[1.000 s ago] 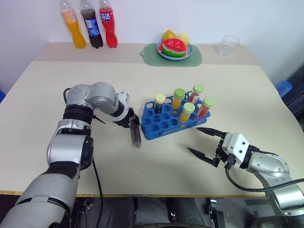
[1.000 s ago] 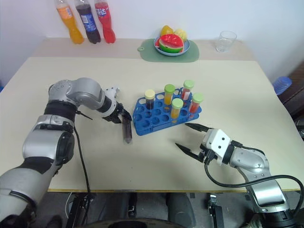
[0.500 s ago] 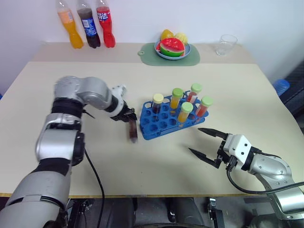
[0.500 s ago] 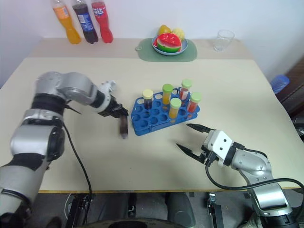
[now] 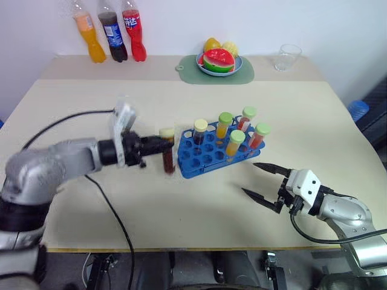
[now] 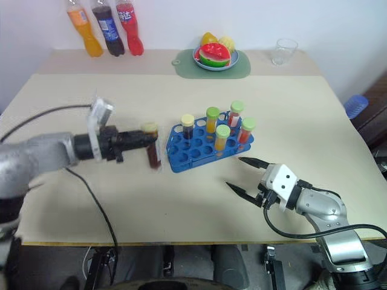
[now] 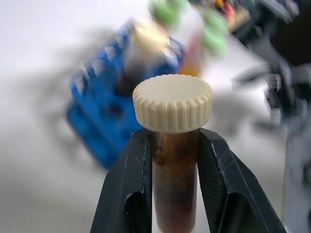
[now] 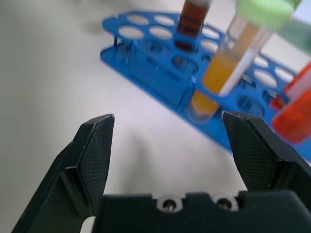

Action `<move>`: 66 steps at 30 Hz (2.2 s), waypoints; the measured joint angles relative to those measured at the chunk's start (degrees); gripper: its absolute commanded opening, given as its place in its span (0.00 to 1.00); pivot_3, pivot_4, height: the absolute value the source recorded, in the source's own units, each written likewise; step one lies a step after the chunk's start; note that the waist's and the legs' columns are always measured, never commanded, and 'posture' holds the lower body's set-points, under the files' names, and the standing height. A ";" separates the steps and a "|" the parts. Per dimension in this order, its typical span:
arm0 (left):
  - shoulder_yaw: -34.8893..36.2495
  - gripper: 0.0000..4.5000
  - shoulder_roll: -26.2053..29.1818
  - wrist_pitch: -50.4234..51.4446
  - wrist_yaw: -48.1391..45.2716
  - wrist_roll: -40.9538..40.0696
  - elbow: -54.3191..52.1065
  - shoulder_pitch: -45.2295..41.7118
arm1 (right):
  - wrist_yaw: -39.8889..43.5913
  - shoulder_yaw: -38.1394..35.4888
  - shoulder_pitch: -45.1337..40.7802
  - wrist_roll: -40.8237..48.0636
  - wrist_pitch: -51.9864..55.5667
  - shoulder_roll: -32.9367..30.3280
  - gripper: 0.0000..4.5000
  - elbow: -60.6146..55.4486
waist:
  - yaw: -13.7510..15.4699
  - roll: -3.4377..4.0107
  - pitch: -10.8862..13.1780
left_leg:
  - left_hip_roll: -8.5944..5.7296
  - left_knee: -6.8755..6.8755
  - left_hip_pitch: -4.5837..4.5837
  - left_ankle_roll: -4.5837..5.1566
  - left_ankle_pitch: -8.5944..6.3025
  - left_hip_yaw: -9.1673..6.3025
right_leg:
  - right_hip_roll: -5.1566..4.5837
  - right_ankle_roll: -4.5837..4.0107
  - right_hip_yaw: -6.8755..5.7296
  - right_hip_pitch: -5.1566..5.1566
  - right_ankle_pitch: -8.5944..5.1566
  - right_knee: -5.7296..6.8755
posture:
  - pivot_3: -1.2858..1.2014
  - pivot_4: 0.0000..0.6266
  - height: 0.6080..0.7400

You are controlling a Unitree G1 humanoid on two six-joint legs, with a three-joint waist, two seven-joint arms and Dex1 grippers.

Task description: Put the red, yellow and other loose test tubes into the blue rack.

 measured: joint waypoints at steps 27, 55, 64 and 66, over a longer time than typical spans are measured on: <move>-11.24 0.16 -32.67 -35.33 -15.98 33.30 29.36 -18.30 | -12.31 -6.51 17.33 -2.49 2.22 6.50 0.87 -13.01 | 1.23 0.03 -0.04 | -0.03 0.27 -0.04 0.34 -0.16 -0.07 | 0.11 0.05 0.06 0.12 0.00 0.00 | 0.52 0.24 1.00; -10.42 0.16 -30.18 -35.74 -21.90 35.48 31.02 -18.84 | -15.28 -5.64 16.86 -4.71 2.06 8.76 0.87 -13.50 | 1.27 0.04 -0.05 | -0.02 0.27 -0.04 0.35 -0.17 -0.07 | 0.12 0.04 0.06 0.12 0.00 0.01 | 0.52 0.24 1.00; -10.58 0.16 -31.41 -37.21 -22.08 37.40 33.25 -18.82 | -13.06 -9.48 20.74 -2.71 1.87 8.51 0.87 -13.76 | 1.36 0.04 -0.05 | -0.02 0.28 -0.05 0.36 -0.17 -0.07 | 0.11 0.04 0.06 0.12 0.00 0.01 | 0.52 0.24 1.00; -10.58 0.27 -31.36 -36.81 -22.61 37.35 33.35 -18.82 | -12.74 -10.51 21.40 -2.38 1.87 8.51 0.87 -14.03 | 1.25 0.04 -0.05 | -0.02 0.27 -0.04 0.36 -0.17 -0.07 | 0.11 0.04 0.06 0.12 0.00 0.01 | 0.52 0.24 1.00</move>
